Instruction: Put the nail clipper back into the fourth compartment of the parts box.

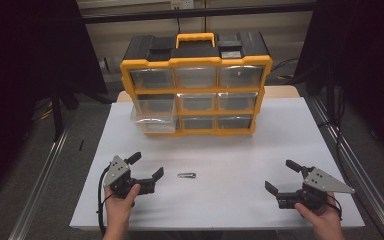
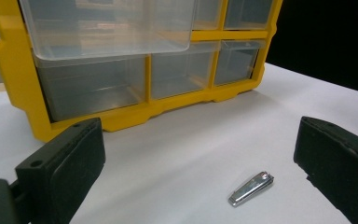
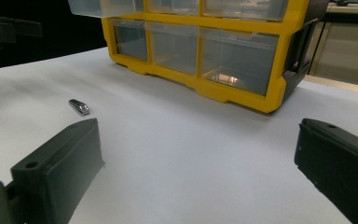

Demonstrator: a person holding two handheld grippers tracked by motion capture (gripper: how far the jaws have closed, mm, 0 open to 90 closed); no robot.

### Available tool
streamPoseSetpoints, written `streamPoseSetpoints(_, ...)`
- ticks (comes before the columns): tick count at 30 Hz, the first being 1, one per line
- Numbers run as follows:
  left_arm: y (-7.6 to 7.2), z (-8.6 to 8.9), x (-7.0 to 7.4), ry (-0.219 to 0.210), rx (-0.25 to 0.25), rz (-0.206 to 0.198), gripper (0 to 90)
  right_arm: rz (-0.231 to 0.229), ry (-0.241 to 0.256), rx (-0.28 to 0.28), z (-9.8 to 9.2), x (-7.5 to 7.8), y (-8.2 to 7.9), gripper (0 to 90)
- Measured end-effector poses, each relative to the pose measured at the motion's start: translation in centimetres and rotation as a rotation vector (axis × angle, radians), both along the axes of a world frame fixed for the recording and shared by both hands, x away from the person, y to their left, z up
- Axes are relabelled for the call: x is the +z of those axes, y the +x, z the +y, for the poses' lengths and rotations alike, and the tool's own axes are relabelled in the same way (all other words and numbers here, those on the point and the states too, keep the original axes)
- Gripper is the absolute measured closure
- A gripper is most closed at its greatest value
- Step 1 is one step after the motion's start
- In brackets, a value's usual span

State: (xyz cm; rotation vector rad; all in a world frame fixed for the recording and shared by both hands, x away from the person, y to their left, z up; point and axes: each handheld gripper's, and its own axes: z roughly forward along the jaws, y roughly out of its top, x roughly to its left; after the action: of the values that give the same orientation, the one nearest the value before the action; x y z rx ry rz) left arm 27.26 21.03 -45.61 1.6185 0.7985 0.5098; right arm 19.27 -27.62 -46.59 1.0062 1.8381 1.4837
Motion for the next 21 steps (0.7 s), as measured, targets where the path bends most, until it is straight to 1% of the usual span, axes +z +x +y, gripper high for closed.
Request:
streamPoseSetpoints(1,0.0,0.0,0.0,0.0,0.0,0.0,2.2,0.0,-0.003,0.001,0.0,0.0,0.0,0.3)
streamPoseSetpoints(2,0.1,-0.1,0.0,-0.004,-0.018,0.003,2.2,0.001,-0.003,0.002,0.0,0.0,0.0,0.3)
streamPoseSetpoints(5,0.4,-0.6,-0.1,-0.005,-0.02,0.008,2.1,0.003,-0.001,0.004,0.0,0.0,0.0,0.4)
streamPoseSetpoints(6,0.4,-0.6,-0.1,0.008,-0.021,0.009,2.1,0.002,0.002,0.005,0.1,0.0,0.0,0.3)
streamPoseSetpoints(9,0.7,-1.1,-0.1,-0.001,-0.035,0.016,2.0,0.005,0.001,0.013,0.1,0.0,0.1,0.4)
streamPoseSetpoints(11,0.7,-1.3,-0.1,0.001,-0.032,0.019,1.9,0.005,0.0,0.015,0.2,0.0,0.0,0.4)
streamPoseSetpoints(12,0.8,-1.3,-0.1,0.011,-0.034,0.016,1.9,0.004,0.0,0.016,0.2,0.0,0.0,0.4)
streamPoseSetpoints(13,0.8,-1.6,-0.1,0.006,-0.036,0.014,1.9,0.005,0.0,0.016,0.2,0.0,0.1,0.4)
streamPoseSetpoints(15,0.9,-2.2,0.0,0.033,-0.045,0.007,1.9,0.006,0.001,0.016,0.1,0.0,0.1,0.4)
streamPoseSetpoints(18,1.0,-2.9,0.0,0.06,-0.061,-0.004,1.5,0.005,0.003,0.018,0.1,0.0,0.1,0.4)
streamPoseSetpoints(19,1.0,-2.9,0.0,0.06,-0.061,-0.004,1.3,0.005,0.003,0.018,0.1,0.0,0.1,0.4)
streamPoseSetpoints(21,1.3,-3.7,0.1,0.061,-0.076,0.014,1.4,0.006,0.001,0.021,0.1,0.0,0.1,0.4)
